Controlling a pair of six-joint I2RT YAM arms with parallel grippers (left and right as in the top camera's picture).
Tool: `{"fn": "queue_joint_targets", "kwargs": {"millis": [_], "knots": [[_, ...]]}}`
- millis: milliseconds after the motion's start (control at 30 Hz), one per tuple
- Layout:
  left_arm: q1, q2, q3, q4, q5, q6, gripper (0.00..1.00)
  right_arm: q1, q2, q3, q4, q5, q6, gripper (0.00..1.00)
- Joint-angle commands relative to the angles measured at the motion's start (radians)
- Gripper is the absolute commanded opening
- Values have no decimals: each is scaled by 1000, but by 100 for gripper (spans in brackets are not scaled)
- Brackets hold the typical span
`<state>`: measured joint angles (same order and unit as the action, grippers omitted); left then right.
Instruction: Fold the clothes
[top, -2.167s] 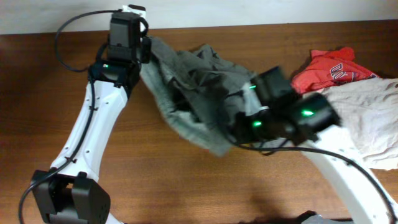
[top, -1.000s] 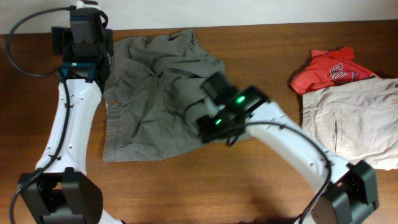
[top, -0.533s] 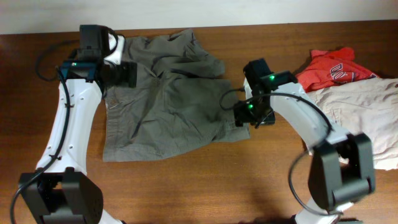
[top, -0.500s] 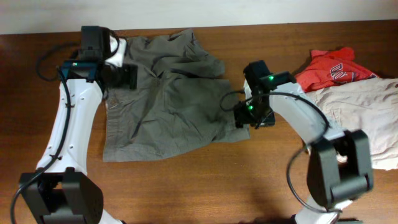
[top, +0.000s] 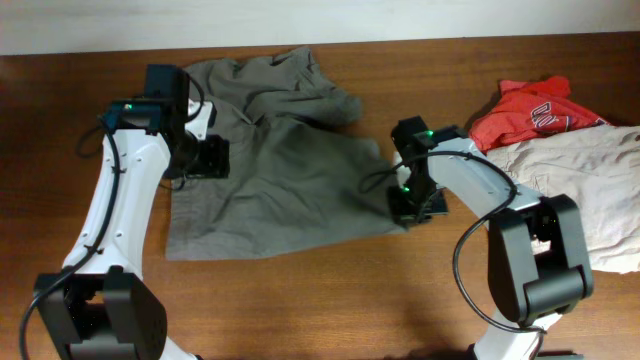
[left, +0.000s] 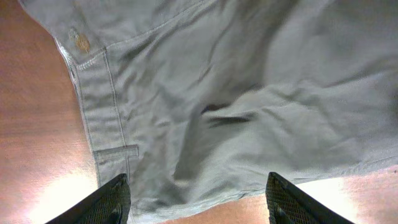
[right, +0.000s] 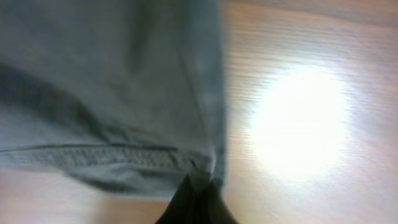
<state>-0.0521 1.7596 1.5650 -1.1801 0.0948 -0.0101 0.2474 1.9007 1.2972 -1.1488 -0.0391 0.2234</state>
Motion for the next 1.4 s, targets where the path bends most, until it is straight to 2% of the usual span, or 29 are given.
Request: {"fn": "queue_joint_targets", "kwargs": {"millis": [0, 333, 500, 667, 833, 1067, 1133, 1367], "knots": [[-2, 8, -51, -3, 14, -33, 69, -36, -89, 47, -98, 370, 180, 4], [-79, 8, -184, -10, 32, -54, 69, -37, -121, 45, -126, 358, 179, 4], [-155, 8, -269, -6, 29, -65, 61, -39, -121, 45, -116, 359, 179, 4], [-188, 8, -343, 16, -104, -257, 61, -39, -121, 45, -111, 358, 179, 4], [-166, 1, -401, 33, -103, -383, 61, -39, -121, 45, -108, 358, 179, 4], [-98, -121, -605, 156, -8, -413, 63, -39, -121, 45, -108, 358, 179, 4], [-85, -153, -649, 180, 45, -412, 67, -39, -121, 45, -107, 358, 179, 4], [-83, -164, -753, 262, 113, -423, 69, -39, -121, 45, -108, 358, 179, 4]]}}
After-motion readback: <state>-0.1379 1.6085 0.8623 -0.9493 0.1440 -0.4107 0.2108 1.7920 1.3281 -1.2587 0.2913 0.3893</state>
